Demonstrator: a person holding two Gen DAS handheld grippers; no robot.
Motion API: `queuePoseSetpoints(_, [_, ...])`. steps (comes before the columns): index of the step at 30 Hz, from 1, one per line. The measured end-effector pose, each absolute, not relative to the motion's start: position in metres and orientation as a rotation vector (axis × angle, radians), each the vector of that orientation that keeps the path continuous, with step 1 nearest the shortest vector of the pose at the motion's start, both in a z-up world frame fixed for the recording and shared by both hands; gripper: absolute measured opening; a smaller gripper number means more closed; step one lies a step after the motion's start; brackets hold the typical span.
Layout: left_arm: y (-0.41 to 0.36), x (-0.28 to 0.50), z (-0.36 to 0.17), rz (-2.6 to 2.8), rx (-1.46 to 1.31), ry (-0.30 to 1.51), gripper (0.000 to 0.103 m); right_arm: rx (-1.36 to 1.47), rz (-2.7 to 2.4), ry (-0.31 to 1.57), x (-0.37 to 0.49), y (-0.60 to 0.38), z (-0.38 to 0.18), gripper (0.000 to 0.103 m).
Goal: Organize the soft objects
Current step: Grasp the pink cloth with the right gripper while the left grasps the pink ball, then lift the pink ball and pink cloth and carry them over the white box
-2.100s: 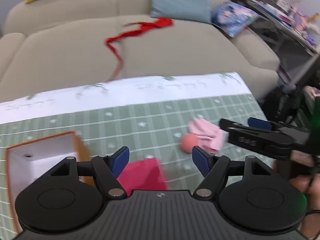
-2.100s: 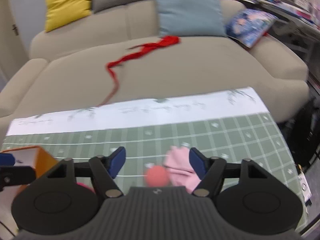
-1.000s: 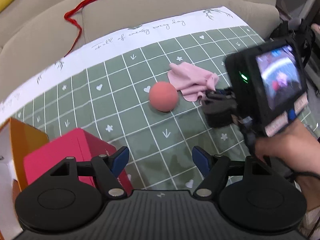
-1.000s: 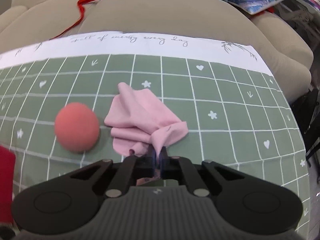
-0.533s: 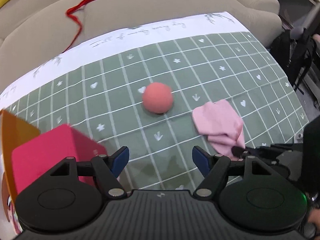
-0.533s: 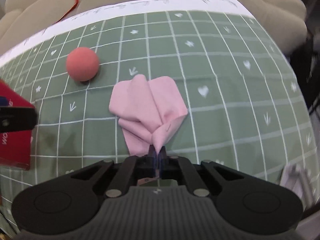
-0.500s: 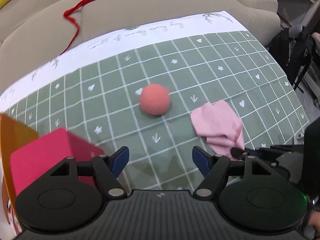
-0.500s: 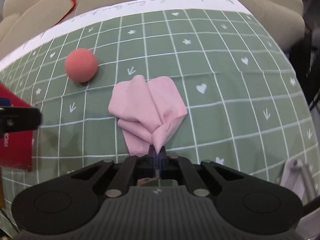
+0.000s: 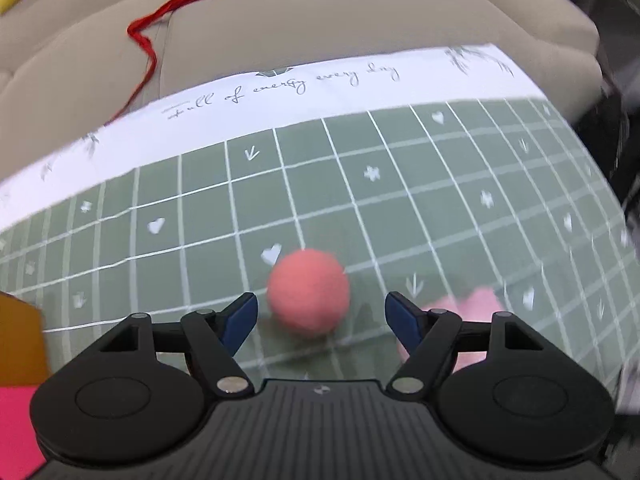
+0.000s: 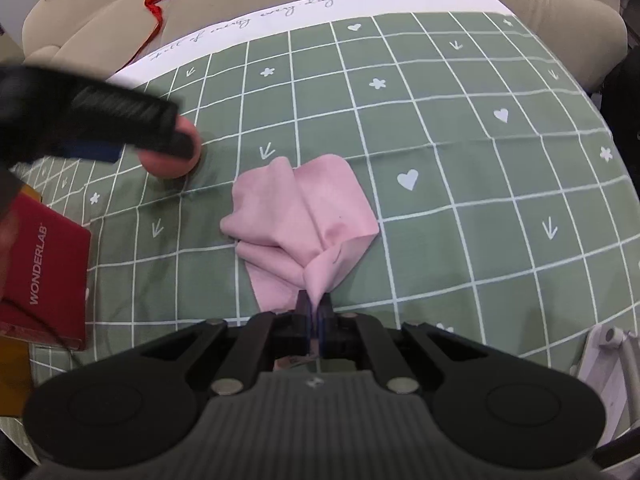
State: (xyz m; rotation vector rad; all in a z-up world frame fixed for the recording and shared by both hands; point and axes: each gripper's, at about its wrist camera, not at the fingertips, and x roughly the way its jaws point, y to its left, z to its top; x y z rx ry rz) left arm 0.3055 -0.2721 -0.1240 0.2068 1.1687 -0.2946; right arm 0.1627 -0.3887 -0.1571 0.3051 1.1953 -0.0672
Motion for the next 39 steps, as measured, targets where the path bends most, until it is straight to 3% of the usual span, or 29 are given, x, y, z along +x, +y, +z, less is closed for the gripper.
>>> queuePoseSetpoints(2, [-0.271,0.314,-0.131,-0.279,0.177,1.184,0.084,0.289,-0.069,1.192,0.164,-0.386,-0.158,0.0])
queuePoseSetpoints(5, [-0.266,0.319,-0.138,-0.219,0.137,1.17,0.057,0.278,-0.066,1.188,0.166,-0.384,-0.158,0.0])
queuePoseSetpoints(17, [-0.264,0.291,-0.136,-0.275,0.236,1.162,0.052,0.289,-0.057,1.178,0.17,-0.39,-0.158,0.0])
queuePoseSetpoints(29, [-0.241,0.209,-0.124,-0.278,0.168,1.203,0.052,0.274,-0.057,1.178,0.165,-0.386,-0.158,0.0])
queuePoseSetpoints(34, [-0.241,0.212,-0.133,-0.28,0.178,1.173,0.054,0.231,-0.048,1.184,0.165,-0.381,-0.156,0.0])
queuePoseSetpoints(36, [-0.241,0.215,-0.134,-0.278,0.181,1.18,0.064,0.233,-0.048,1.185,0.166,-0.382,-0.157,0.0])
queuePoseSetpoints(38, [-0.242,0.217,-0.139,-0.277,0.202,1.183,0.067,0.25,-0.052,1.186,0.167,-0.384,-0.157,0.0])
queuePoseSetpoints(39, [-0.242,0.217,-0.141,-0.287,0.191,1.186,0.06,0.266,-0.056,1.191,0.168,-0.386,-0.157,0.003])
